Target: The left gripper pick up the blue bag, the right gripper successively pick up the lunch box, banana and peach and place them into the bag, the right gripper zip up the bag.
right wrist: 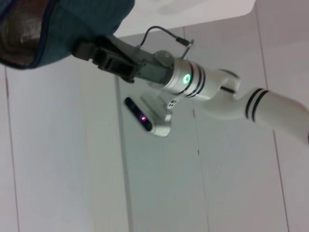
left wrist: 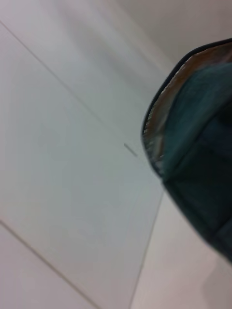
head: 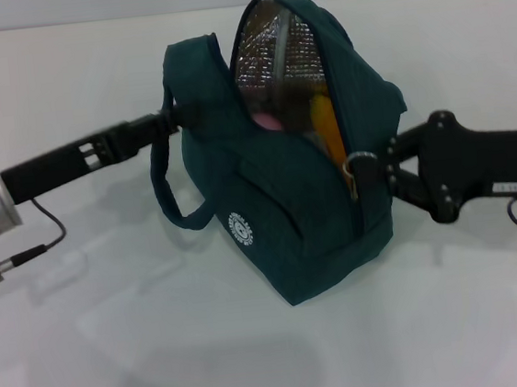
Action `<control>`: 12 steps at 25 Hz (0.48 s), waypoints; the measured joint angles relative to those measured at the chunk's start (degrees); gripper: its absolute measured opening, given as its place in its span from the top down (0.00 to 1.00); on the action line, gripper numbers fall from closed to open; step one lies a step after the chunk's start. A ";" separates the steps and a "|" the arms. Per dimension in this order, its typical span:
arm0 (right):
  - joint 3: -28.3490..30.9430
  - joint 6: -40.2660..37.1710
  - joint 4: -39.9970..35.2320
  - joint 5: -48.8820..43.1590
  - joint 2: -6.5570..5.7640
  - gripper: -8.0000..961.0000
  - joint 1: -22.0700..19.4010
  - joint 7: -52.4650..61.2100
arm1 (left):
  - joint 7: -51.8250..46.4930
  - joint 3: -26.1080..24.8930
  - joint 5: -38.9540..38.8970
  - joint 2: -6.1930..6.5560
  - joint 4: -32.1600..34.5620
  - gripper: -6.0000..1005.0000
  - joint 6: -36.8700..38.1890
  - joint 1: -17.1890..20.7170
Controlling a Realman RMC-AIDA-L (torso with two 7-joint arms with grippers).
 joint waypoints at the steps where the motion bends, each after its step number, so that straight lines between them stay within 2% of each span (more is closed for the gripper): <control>1: -0.05 0.30 0.06 0.62 0.04 0.96 0.26 -0.17 | 0.79 -0.97 -0.08 -0.04 0.00 0.68 0.11 0.17; 3: -0.11 0.71 0.12 1.88 0.07 0.96 0.69 -0.45 | 2.19 -2.46 -0.67 -0.13 0.00 0.45 0.28 0.57; 12: -2.71 5.47 0.26 6.37 0.14 0.96 5.19 -1.01 | 6.77 -3.34 -6.92 -0.05 0.00 0.17 1.91 3.55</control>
